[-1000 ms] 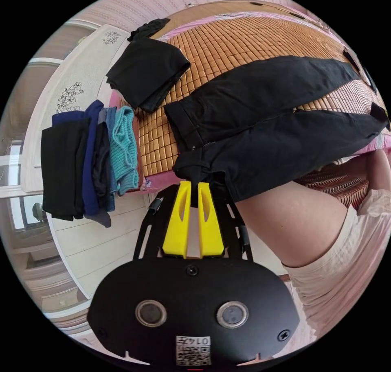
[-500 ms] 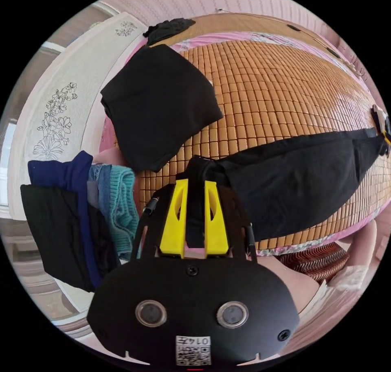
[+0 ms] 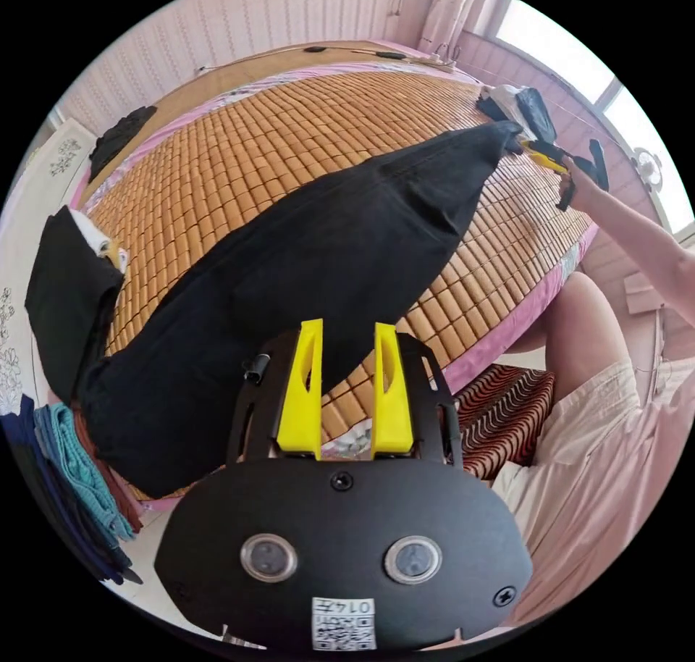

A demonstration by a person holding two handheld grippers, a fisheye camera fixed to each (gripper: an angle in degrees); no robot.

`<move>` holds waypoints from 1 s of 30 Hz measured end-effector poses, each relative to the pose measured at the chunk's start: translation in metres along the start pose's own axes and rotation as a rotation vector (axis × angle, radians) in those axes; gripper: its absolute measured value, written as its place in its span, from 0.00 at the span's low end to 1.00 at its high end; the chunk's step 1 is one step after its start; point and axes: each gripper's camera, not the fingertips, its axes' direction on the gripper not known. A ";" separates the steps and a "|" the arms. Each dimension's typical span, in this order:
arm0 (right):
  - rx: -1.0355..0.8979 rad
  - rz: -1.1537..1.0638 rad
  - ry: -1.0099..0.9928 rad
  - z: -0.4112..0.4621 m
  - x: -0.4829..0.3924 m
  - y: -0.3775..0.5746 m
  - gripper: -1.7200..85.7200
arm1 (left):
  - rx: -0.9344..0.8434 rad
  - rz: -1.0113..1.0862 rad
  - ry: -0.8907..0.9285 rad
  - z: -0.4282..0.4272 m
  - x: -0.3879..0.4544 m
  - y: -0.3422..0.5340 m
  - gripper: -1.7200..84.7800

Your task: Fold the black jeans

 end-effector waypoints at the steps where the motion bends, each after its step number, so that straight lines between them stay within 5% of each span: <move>1: 0.004 0.025 0.018 0.002 0.001 -0.007 0.17 | -0.014 0.023 -0.005 0.005 0.009 -0.012 0.15; 6: -0.069 0.033 0.215 0.031 0.001 -0.032 0.17 | -0.126 0.128 -0.125 0.022 0.036 -0.045 0.16; 15: -0.116 -0.061 0.162 0.046 -0.007 -0.056 0.06 | -0.218 0.130 -0.068 0.021 0.046 -0.088 0.15; 30: -0.367 -0.229 0.017 -0.078 0.079 -0.020 0.03 | -0.263 0.241 -0.047 0.010 0.079 -0.099 0.10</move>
